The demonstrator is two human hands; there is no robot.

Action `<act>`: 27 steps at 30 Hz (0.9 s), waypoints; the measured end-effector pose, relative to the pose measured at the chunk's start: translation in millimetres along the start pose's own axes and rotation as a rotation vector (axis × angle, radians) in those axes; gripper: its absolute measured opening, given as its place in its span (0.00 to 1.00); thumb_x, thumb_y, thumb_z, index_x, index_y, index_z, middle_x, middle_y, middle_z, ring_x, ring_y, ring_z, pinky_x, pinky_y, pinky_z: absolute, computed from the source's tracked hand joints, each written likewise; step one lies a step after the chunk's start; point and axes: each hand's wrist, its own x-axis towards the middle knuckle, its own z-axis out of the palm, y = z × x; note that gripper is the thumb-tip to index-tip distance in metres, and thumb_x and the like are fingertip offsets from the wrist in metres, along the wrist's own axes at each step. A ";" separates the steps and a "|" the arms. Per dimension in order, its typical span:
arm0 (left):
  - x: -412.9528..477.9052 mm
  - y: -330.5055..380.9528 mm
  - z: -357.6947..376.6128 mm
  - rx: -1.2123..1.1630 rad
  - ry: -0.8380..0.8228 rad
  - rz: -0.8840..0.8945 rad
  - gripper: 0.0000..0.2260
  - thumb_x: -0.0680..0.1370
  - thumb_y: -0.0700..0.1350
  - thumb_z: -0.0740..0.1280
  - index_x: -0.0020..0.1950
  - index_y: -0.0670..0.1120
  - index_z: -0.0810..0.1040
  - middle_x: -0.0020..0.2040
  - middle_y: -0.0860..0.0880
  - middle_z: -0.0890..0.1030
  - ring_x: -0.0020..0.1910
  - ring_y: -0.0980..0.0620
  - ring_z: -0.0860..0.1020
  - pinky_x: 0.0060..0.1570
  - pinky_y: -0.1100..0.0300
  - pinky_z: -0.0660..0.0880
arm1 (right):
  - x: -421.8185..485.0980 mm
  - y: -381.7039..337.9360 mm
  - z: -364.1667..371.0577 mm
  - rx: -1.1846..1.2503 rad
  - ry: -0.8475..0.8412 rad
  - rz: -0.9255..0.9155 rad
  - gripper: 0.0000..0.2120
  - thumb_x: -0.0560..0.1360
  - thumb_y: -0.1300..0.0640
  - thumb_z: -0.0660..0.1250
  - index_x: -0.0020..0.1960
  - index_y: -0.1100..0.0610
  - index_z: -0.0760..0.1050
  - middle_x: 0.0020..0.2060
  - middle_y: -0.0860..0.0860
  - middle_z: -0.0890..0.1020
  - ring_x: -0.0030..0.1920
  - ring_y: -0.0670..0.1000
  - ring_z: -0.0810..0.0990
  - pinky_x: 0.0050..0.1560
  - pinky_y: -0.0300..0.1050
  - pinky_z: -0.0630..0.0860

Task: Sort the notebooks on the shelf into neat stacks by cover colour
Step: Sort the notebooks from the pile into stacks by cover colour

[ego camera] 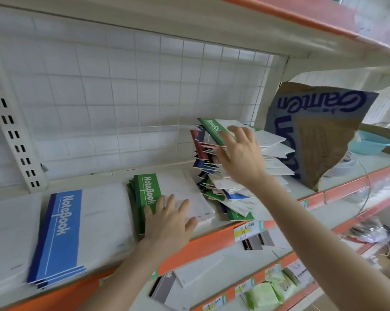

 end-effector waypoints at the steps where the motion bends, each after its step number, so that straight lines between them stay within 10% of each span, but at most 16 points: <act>1: 3.7 -0.2 -4.4 0.004 0.012 0.003 0.25 0.80 0.60 0.48 0.75 0.55 0.54 0.77 0.49 0.54 0.75 0.46 0.50 0.69 0.42 0.53 | 5.5 10.9 -3.3 -0.029 -0.020 0.038 0.23 0.75 0.48 0.56 0.61 0.62 0.75 0.58 0.63 0.76 0.59 0.66 0.73 0.57 0.60 0.71; 7: 28.1 -0.7 -40.5 0.026 0.158 -0.010 0.26 0.80 0.60 0.49 0.76 0.53 0.53 0.76 0.47 0.55 0.75 0.45 0.51 0.69 0.45 0.55 | 20.0 38.7 -3.6 0.033 -0.359 0.157 0.22 0.80 0.45 0.51 0.70 0.55 0.66 0.67 0.58 0.70 0.65 0.58 0.69 0.64 0.52 0.66; 19: 60.8 5.5 -85.8 0.091 0.350 0.053 0.25 0.80 0.59 0.51 0.74 0.51 0.60 0.73 0.45 0.63 0.72 0.45 0.58 0.66 0.48 0.60 | 24.9 22.2 -2.5 -0.040 -0.266 0.287 0.28 0.77 0.36 0.51 0.56 0.58 0.74 0.44 0.53 0.73 0.44 0.54 0.73 0.40 0.44 0.69; 27: 65.8 4.6 -96.6 0.140 0.372 0.057 0.24 0.80 0.59 0.52 0.73 0.50 0.61 0.71 0.46 0.65 0.72 0.45 0.59 0.65 0.49 0.60 | 50.4 17.0 6.7 0.018 -0.472 0.405 0.25 0.75 0.39 0.57 0.62 0.57 0.71 0.46 0.54 0.73 0.47 0.56 0.72 0.54 0.51 0.73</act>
